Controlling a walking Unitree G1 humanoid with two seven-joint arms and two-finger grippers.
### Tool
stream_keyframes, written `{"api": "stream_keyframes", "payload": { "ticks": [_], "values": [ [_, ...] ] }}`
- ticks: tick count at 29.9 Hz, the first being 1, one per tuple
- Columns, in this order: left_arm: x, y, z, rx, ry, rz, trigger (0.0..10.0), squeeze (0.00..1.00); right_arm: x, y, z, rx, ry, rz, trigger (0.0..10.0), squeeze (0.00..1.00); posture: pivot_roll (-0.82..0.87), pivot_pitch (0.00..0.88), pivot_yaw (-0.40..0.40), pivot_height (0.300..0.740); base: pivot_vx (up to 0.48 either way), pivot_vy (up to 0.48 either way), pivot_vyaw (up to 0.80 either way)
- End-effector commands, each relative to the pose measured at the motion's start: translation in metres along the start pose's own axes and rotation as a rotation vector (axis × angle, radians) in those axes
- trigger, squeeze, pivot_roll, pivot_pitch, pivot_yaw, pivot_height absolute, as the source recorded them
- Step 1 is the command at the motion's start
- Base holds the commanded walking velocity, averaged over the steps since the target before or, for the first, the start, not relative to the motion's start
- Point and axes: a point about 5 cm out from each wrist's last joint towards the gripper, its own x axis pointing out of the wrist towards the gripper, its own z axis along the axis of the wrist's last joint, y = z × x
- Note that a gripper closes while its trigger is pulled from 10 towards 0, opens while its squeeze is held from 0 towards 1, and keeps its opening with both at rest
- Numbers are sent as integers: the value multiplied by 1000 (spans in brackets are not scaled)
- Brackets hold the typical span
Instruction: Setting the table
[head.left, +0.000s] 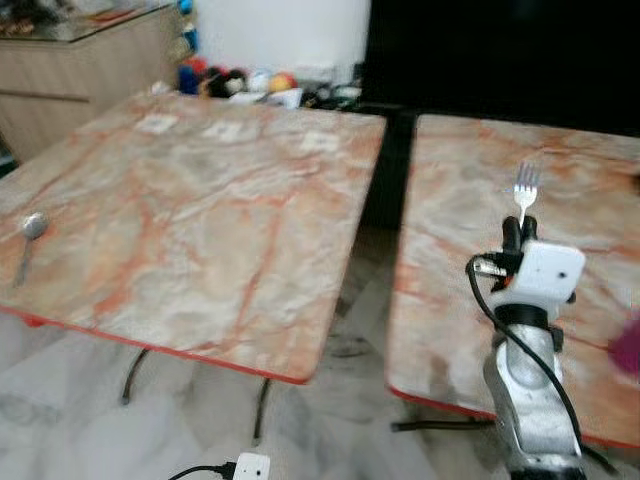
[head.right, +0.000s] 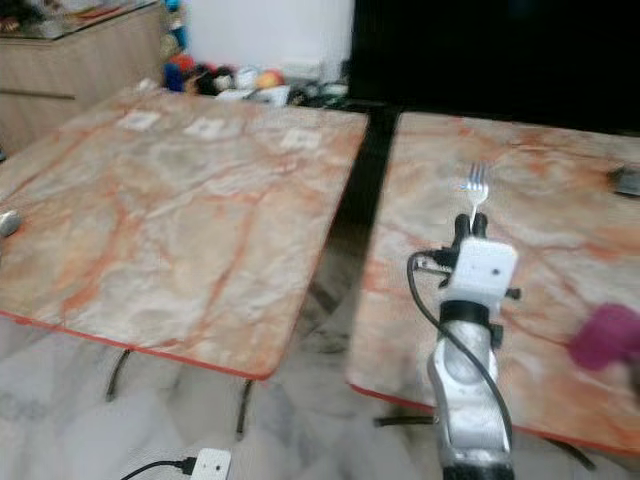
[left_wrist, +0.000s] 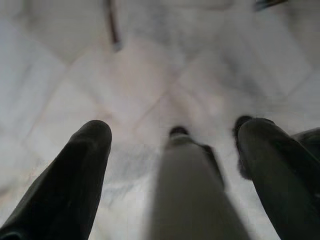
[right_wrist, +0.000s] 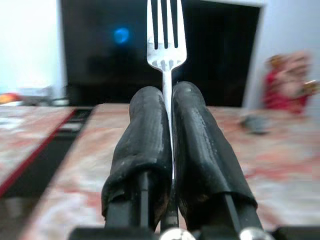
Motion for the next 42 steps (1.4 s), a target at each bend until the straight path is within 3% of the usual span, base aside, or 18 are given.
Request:
{"api": "stream_keyframes", "payload": {
  "ticks": [1, 5, 42],
  "values": [
    [-1, 2, -6, 13, 24, 7, 10000, 0, 0, 0, 3, -4, -14, -1, 10000, 0, 7, 85, -17, 740, 0, -341, -800],
    [-1, 2, -6, 13, 24, 7, 10000, 0, 0, 0, 3, -4, -14, -1, 10000, 0, 7, 85, -17, 740, 0, -341, -800],
    [-1, 4, -5, 15, 21, 9, 10000, 0, 3, 0, 3, -17, -17, 13, 10000, 0, 4, 87, -13, 740, 0, -333, 0]
  ]
}}
